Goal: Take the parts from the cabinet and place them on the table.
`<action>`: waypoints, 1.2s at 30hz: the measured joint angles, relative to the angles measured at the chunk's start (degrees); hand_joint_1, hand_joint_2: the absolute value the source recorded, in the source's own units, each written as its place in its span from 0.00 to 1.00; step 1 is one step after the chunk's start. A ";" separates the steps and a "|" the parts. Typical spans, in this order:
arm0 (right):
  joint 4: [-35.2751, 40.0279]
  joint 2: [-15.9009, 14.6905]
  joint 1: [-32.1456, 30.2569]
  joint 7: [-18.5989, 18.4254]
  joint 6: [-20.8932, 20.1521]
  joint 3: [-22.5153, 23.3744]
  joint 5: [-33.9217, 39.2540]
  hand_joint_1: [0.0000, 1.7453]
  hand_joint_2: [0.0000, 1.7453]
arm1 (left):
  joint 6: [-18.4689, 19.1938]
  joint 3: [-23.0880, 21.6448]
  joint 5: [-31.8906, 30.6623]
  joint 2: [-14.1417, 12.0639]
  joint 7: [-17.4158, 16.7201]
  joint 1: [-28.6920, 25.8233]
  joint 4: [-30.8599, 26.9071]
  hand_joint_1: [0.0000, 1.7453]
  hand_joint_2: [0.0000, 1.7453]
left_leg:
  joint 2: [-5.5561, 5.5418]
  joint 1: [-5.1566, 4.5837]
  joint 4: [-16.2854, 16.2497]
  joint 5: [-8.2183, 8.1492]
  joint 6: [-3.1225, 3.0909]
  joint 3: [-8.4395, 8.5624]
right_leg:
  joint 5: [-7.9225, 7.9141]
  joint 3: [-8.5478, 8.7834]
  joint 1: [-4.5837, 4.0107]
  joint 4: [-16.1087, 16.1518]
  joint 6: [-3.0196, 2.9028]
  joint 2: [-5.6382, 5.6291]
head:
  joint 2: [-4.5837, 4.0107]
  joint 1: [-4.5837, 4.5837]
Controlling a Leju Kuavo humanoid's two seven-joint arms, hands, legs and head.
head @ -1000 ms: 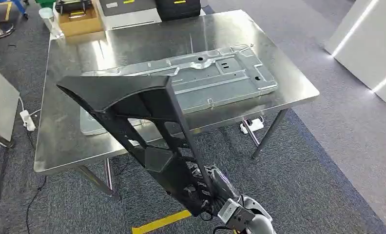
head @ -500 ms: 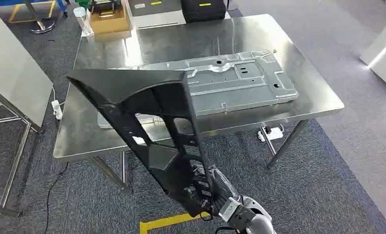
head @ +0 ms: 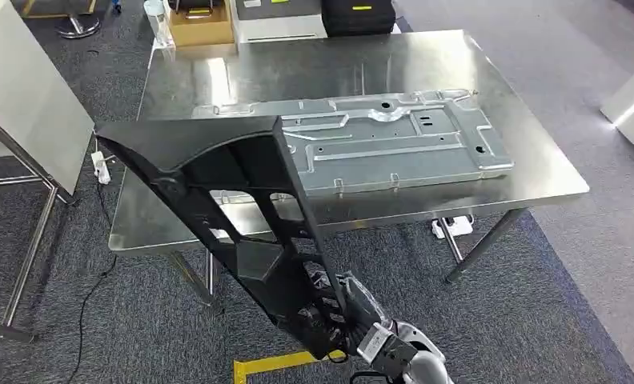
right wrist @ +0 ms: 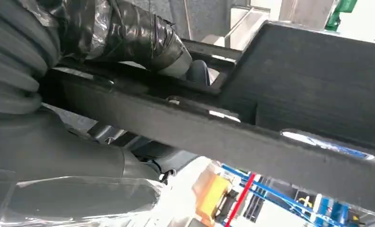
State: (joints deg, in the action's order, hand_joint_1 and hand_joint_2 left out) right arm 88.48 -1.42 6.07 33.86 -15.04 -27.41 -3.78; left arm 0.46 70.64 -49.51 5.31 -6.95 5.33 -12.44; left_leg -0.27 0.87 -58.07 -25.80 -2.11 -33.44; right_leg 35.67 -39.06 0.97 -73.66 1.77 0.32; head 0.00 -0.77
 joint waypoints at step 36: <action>-0.07 -0.07 0.02 -0.09 -0.09 0.00 0.00 0.99 1.00 | 0.15 0.04 -0.04 -0.07 0.20 -0.11 0.00 0.00 1.00 | -0.23 0.21 -0.20 -1.61 0.75 1.93 | -10.56 3.74 -0.23 12.03 -1.08 -0.10 | 0.00 0.00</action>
State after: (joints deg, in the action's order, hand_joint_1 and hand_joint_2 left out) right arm 88.41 -1.49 6.09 33.77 -15.13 -27.41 -3.78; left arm 0.61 70.69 -49.55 5.25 -6.75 5.22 -12.44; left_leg -0.50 1.08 -58.27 -27.41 -1.37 -31.51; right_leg 25.11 -35.32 0.75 -61.63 0.69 0.22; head 0.00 -0.77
